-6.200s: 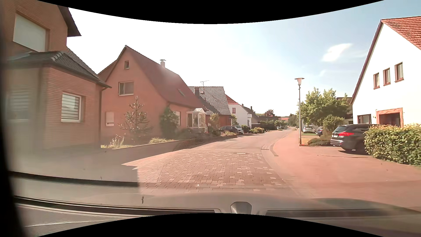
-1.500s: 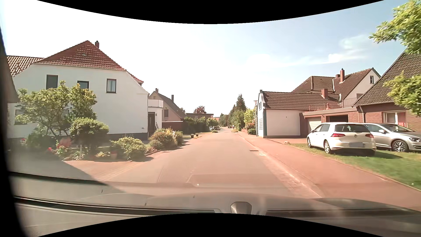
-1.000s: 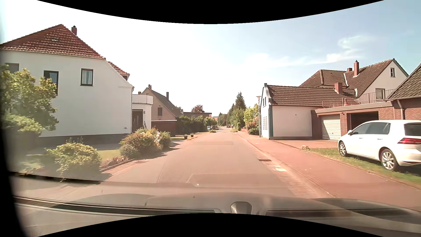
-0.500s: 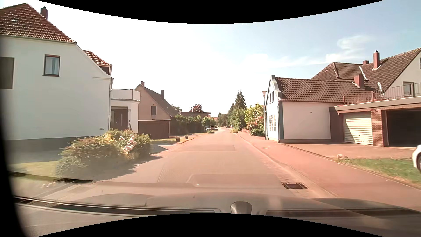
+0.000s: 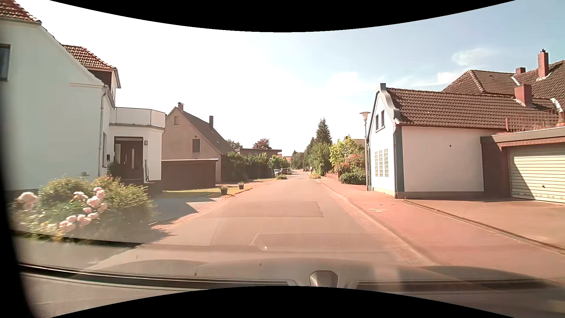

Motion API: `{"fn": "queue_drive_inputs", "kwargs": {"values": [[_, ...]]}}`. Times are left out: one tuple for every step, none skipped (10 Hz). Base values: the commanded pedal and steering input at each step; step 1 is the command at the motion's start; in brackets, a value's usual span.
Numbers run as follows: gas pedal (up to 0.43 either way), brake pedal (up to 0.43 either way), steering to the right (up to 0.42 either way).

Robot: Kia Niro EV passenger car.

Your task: Follow the waypoints while adhering to traffic rules and regulations

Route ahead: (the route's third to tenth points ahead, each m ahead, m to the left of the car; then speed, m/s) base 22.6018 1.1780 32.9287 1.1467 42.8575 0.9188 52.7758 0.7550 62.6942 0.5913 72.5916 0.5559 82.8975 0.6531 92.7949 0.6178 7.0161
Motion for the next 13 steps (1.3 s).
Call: {"fn": "queue_drive_inputs", "kwargs": {"values": [[0.118, 0.006, 0.006], [0.118, 0.006, 0.006], [0.110, 0.006, 0.006], [0.110, 0.006, 0.006], [0.110, 0.000, 0.007], [0.118, 0.006, 0.007], [0.138, 0.006, 0.006], [0.138, 0.006, 0.006], [0.138, 0.000, 0.007], [0.138, 0.006, 0.006], [0.138, 0.006, 0.006], [0.138, 0.006, 0.007], [0.138, 0.006, 0.007]]}}
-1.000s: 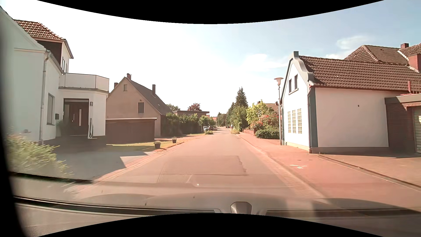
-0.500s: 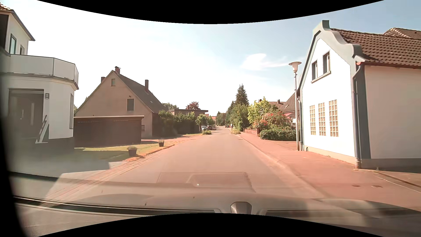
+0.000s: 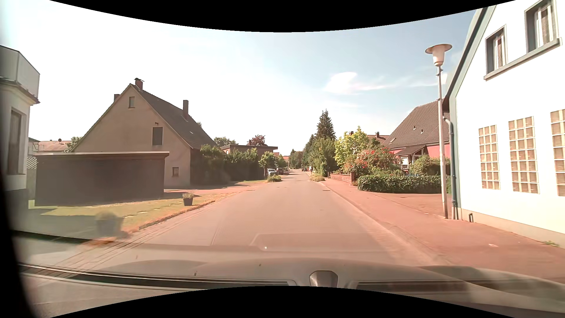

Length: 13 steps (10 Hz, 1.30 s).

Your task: Follow the waypoints while adhering to traffic rules and regulations

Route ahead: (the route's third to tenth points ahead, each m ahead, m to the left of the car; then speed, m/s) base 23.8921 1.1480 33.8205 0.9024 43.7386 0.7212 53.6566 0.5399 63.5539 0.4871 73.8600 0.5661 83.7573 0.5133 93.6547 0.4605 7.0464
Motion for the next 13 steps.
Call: {"fn": "queue_drive_inputs", "kwargs": {"values": [[0.138, 0.006, 0.006], [0.138, 0.006, 0.004], [0.138, 0.000, 0.004], [0.138, 0.000, 0.004], [0.138, 0.006, 0.004], [0.138, 0.006, 0.003], [0.138, 0.006, 0.003], [0.138, 0.006, 0.004], [0.138, 0.006, 0.003], [0.138, 0.006, 0.003], [0.138, 0.006, 0.003], [0.138, 0.000, 0.003], [0.138, 0.006, 0.004]]}}
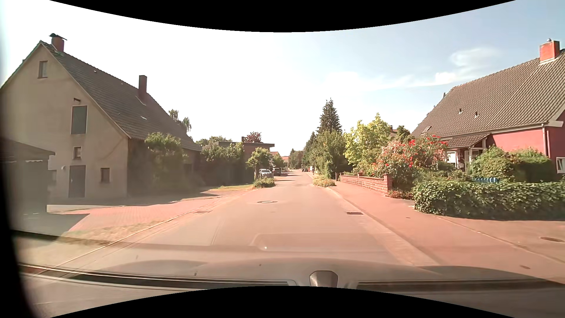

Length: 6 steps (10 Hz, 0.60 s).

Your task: Follow the waypoints while adhering to traffic rules and regulations

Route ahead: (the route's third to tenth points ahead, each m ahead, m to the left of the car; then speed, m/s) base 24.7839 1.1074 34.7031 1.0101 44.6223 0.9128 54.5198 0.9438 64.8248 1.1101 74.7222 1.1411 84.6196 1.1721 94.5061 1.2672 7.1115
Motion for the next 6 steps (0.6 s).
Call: {"fn": "queue_drive_inputs", "kwargs": {"values": [[0.138, 0.006, 0.003], [0.138, 0.000, 0.003], [0.138, 0.006, 0.000], [0.138, 0.006, -0.003], [0.138, 0.006, -0.003], [0.138, 0.006, -0.003]]}}
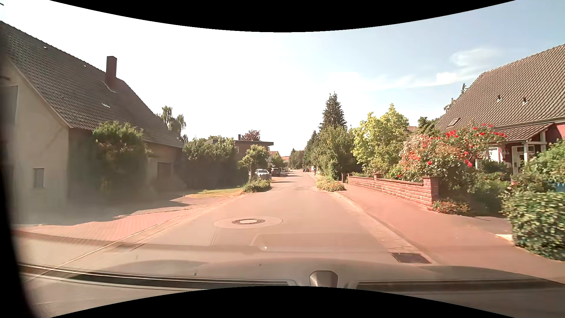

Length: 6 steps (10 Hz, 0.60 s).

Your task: Follow the waypoints while adhering to traffic rules and regulations

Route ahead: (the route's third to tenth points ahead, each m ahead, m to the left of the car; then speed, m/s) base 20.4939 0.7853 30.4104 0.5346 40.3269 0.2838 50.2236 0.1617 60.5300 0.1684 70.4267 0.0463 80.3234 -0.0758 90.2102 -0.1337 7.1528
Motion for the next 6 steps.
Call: {"fn": "queue_drive_inputs", "kwargs": {"values": [[0.138, 0.006, -0.002], [0.138, 0.006, 0.003], [0.138, 0.006, 0.010], [0.138, 0.006, 0.010], [0.138, 0.006, 0.009], [0.138, 0.006, 0.007]]}}
